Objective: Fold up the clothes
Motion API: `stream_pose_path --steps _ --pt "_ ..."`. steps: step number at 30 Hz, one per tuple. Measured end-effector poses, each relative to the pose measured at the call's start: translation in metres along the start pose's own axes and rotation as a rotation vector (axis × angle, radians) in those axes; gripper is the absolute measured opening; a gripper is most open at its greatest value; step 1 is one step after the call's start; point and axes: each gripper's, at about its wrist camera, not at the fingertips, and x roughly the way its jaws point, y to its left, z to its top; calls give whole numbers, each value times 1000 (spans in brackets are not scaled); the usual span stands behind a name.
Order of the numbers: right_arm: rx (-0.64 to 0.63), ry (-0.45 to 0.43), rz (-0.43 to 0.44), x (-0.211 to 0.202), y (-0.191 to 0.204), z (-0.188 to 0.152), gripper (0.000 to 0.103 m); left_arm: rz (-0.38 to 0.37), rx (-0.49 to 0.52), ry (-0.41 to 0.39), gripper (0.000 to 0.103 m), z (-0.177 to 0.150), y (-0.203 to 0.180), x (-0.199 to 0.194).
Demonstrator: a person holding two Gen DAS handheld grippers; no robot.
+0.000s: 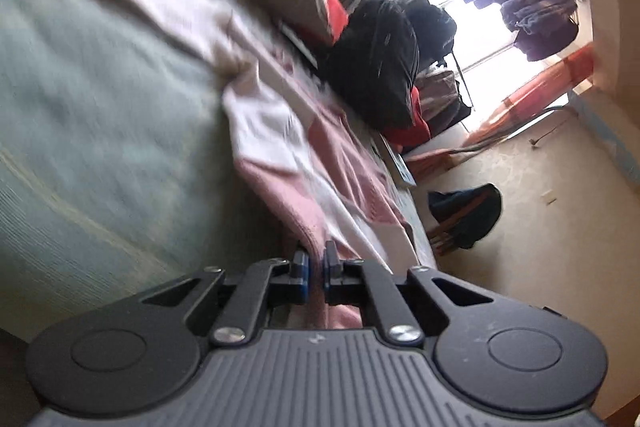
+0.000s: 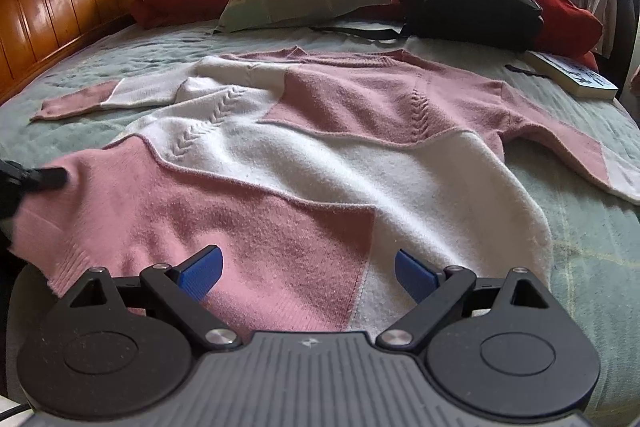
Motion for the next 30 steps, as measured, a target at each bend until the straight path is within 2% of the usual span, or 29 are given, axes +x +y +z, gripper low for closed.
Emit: stream_pose_path --steps 4,6,9,12,14,19,23,27,30 --pt "-2 -14 6 -3 0 2 96 62 11 -22 5 5 6 -17" --pt "-2 -18 4 -5 0 3 96 84 12 -2 6 4 12 -21" --pt "-1 -25 -2 -8 -2 4 96 155 65 -16 7 3 11 -32" --pt "15 -34 -8 -11 -7 5 96 177 110 -58 11 11 5 -44" --pt "27 -39 -13 -13 -11 6 96 183 131 -77 20 18 2 -49" --pt "66 -63 -20 -23 -26 6 96 217 183 -45 31 24 -5 -33" --pt "128 -94 -34 -36 -47 3 98 219 213 2 34 30 -7 -9" --pt "199 -121 -54 -48 -71 -2 99 219 188 45 36 41 -1 17" --pt "264 -116 -50 -57 -90 -13 99 210 197 64 37 34 -5 26"
